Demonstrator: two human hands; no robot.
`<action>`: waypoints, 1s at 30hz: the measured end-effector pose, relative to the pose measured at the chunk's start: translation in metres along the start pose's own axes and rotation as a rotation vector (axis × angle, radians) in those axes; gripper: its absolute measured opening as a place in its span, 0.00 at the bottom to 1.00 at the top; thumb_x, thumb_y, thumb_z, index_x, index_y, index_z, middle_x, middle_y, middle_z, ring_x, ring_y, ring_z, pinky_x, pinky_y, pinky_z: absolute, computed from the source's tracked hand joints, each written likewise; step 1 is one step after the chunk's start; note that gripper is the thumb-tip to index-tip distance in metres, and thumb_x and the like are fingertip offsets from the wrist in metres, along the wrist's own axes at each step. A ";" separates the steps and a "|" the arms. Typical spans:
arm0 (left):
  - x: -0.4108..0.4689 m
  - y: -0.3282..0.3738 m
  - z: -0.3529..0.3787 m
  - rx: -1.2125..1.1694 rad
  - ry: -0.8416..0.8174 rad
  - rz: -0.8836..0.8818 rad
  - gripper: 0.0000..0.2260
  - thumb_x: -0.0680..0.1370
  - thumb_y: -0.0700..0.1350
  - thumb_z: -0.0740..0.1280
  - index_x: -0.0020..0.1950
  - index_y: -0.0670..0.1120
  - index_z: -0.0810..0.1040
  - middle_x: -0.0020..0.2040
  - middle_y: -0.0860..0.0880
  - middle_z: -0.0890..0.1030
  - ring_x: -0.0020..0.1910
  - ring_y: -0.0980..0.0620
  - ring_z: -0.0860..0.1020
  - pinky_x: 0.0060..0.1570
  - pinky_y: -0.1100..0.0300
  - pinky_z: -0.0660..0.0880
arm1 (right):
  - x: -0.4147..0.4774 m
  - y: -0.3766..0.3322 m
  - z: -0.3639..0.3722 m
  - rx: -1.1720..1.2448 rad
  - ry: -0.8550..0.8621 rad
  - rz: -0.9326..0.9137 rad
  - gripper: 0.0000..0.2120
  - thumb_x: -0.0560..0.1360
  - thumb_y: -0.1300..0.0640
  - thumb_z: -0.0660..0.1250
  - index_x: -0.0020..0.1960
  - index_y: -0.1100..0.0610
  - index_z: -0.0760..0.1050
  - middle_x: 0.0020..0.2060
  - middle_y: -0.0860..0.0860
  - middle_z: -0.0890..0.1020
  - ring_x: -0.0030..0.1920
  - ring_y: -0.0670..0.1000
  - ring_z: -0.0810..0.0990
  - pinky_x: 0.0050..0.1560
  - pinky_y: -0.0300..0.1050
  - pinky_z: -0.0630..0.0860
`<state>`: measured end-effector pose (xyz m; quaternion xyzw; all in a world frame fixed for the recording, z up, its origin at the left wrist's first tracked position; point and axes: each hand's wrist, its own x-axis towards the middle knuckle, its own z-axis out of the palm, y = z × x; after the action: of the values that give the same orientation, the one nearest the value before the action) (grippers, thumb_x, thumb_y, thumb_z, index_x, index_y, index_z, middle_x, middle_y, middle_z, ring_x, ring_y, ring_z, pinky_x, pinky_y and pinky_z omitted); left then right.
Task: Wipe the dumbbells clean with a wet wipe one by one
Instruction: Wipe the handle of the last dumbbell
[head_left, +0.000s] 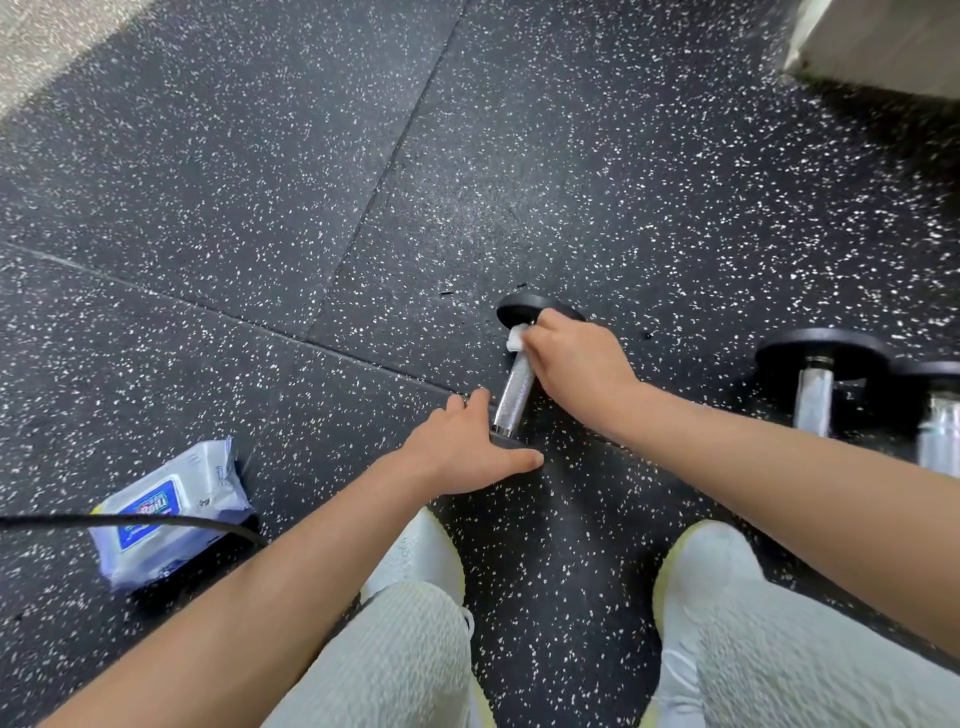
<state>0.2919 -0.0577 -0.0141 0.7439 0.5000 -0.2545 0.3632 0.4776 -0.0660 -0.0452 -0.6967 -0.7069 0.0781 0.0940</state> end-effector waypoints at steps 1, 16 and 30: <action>0.000 0.000 -0.001 -0.002 -0.006 0.000 0.49 0.71 0.73 0.68 0.82 0.49 0.55 0.77 0.43 0.64 0.75 0.40 0.68 0.70 0.42 0.71 | -0.001 -0.003 0.000 -0.011 -0.004 0.017 0.04 0.80 0.59 0.66 0.50 0.55 0.80 0.42 0.50 0.76 0.31 0.56 0.76 0.28 0.47 0.70; -0.002 0.002 0.002 0.011 -0.008 0.017 0.49 0.73 0.73 0.66 0.84 0.47 0.53 0.80 0.42 0.61 0.79 0.40 0.59 0.74 0.42 0.66 | -0.013 -0.001 -0.009 0.048 0.027 -0.012 0.08 0.80 0.54 0.64 0.48 0.54 0.82 0.42 0.49 0.77 0.35 0.57 0.79 0.32 0.48 0.73; -0.004 0.005 0.008 0.013 -0.018 0.024 0.50 0.71 0.74 0.68 0.82 0.47 0.55 0.78 0.41 0.61 0.77 0.39 0.63 0.72 0.43 0.68 | -0.021 0.005 -0.009 0.155 0.022 -0.076 0.09 0.79 0.53 0.65 0.47 0.53 0.82 0.43 0.48 0.77 0.37 0.55 0.79 0.33 0.50 0.76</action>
<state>0.2953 -0.0669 -0.0146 0.7499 0.4860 -0.2601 0.3657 0.4851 -0.0871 -0.0379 -0.6610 -0.7234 0.1212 0.1584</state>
